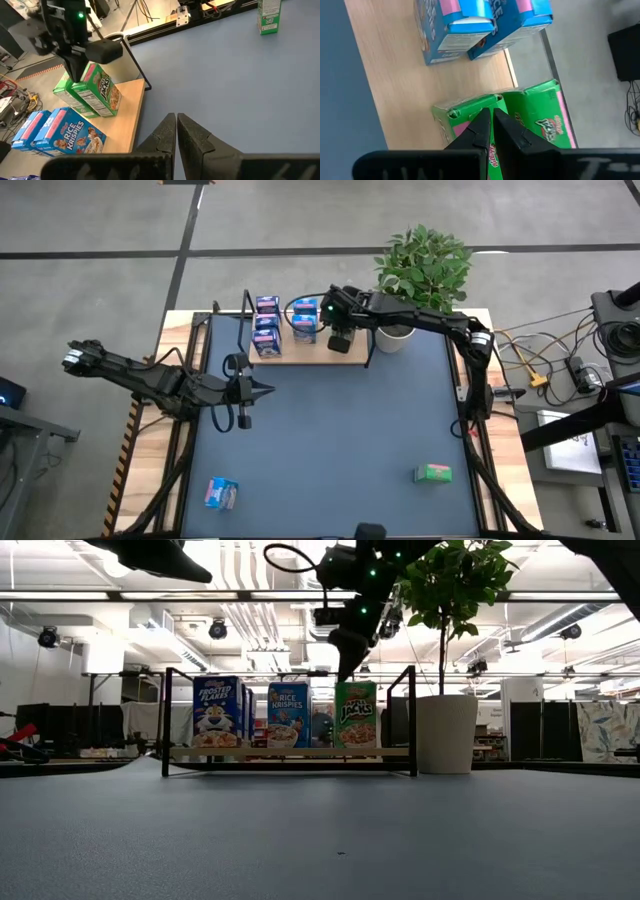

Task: Stack cereal on shelf
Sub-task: Put the left green cereal box on the shelf aligned with the other green cereal box, then put the green cereal box on the shelf aligned with the other green cereal boxes

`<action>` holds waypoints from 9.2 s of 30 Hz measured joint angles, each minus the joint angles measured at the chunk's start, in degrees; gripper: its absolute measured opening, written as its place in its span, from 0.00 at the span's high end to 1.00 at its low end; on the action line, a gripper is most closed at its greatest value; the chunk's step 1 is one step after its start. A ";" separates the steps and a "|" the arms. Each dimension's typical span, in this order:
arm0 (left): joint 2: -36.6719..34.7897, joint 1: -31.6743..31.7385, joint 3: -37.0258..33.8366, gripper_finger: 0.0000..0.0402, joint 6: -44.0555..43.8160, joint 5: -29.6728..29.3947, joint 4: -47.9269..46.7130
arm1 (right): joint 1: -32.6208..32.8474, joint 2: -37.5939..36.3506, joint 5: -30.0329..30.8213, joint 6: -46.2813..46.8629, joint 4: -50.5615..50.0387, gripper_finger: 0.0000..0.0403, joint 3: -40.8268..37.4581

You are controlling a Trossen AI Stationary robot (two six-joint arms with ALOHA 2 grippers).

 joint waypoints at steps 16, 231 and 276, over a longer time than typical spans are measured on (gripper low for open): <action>0.00 0.02 0.00 1.00 -0.02 0.00 0.00 | -0.40 0.15 0.05 0.27 0.07 0.97 -0.01; 0.11 0.02 0.17 1.00 -10.78 -0.04 -0.30 | 4.26 8.72 -5.33 -1.00 -25.13 0.55 13.13; 0.10 0.00 0.17 1.00 -10.14 0.04 -0.38 | 5.37 9.44 -4.30 -2.20 -25.38 0.97 18.81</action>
